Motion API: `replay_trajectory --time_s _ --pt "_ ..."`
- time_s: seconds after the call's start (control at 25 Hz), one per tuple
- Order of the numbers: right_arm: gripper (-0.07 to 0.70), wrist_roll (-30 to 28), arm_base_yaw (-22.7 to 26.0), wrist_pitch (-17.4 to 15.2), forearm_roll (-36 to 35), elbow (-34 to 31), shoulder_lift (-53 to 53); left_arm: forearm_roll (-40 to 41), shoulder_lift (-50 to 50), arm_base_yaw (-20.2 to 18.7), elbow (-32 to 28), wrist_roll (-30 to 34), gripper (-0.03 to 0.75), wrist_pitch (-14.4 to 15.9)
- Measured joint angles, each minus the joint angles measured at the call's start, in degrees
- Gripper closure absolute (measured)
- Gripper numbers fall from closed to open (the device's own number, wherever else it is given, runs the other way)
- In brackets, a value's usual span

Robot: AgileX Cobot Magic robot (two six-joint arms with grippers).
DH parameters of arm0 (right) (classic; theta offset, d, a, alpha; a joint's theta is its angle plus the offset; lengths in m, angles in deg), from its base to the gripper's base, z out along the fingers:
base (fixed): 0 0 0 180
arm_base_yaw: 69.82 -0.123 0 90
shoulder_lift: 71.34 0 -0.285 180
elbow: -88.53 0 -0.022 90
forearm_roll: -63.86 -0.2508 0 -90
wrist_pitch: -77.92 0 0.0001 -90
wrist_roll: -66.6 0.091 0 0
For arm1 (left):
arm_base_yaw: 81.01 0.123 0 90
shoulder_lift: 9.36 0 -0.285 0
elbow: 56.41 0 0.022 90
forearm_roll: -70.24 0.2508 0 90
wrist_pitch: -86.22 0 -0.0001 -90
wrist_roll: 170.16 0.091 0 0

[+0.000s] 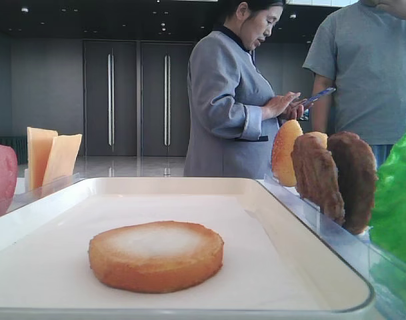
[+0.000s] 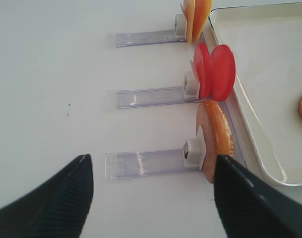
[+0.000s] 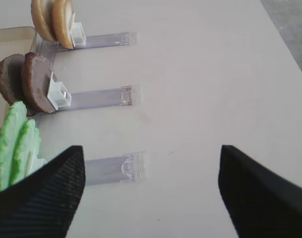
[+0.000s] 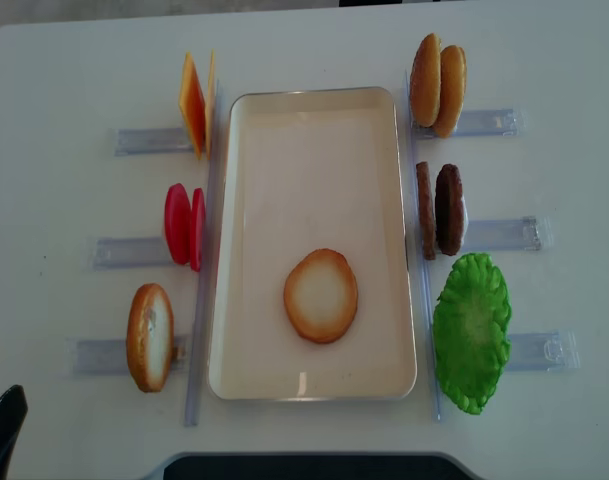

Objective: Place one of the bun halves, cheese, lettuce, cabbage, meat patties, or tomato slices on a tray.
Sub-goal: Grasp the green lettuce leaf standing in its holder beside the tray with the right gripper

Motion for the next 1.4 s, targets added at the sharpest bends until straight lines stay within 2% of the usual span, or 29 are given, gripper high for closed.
replay_trajectory --time_s 1.4 --pt "0.103 0.0 0.0 0.0 0.0 0.0 0.0 -0.1 0.0 0.0 0.0 0.0 0.140 0.0"
